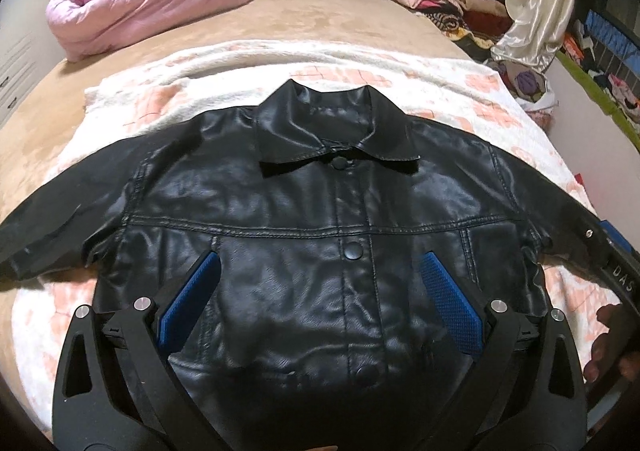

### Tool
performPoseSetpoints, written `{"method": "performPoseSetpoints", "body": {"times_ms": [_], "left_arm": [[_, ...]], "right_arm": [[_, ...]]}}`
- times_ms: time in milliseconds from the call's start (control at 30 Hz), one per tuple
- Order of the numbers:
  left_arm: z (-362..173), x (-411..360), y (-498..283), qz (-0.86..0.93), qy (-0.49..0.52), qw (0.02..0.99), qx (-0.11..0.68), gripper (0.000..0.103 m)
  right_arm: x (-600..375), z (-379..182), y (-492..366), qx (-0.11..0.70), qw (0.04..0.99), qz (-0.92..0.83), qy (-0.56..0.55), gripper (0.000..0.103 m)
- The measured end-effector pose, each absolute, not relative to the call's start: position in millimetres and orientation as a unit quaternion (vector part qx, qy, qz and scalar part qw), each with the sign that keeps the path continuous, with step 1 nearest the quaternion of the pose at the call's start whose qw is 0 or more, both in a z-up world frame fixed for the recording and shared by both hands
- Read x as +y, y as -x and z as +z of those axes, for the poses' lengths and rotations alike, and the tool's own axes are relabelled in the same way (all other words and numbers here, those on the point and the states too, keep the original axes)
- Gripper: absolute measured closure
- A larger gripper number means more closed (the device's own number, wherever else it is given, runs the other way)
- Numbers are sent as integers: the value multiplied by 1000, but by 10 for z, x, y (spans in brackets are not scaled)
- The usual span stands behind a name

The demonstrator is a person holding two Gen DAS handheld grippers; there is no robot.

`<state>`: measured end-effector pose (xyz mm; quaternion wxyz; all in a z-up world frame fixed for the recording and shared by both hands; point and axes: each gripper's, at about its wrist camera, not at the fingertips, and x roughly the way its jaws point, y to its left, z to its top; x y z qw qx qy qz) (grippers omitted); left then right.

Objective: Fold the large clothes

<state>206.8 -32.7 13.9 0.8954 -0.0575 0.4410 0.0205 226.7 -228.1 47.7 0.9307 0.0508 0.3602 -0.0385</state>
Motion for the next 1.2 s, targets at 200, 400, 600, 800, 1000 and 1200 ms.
{"method": "performPoseSetpoints", "body": {"times_ms": [200,400,600,800,1000,1200], "left_arm": [[45,-475,-2242,16,50,894,446,9],[-91,-629,-2435,9,41,889,456,9],[-214,-758,-2593,-1,39,885,463,9],[-274,-879,-2728,-14,35,884,467,9],[-290,-975,-2845,-19,26,884,465,9],[-299,-1000,-2946,-21,19,885,465,9]], "right_arm": [[-2586,378,-2337,351,931,-94,-43,4],[-2885,246,-2397,354,923,-143,-47,4],[-3216,130,-2452,358,912,-196,-51,4],[-3699,96,-2379,353,892,-256,-118,4],[-4237,-24,-2138,350,851,-318,-230,4],[-4614,-216,-1832,335,795,-382,-331,4]]}}
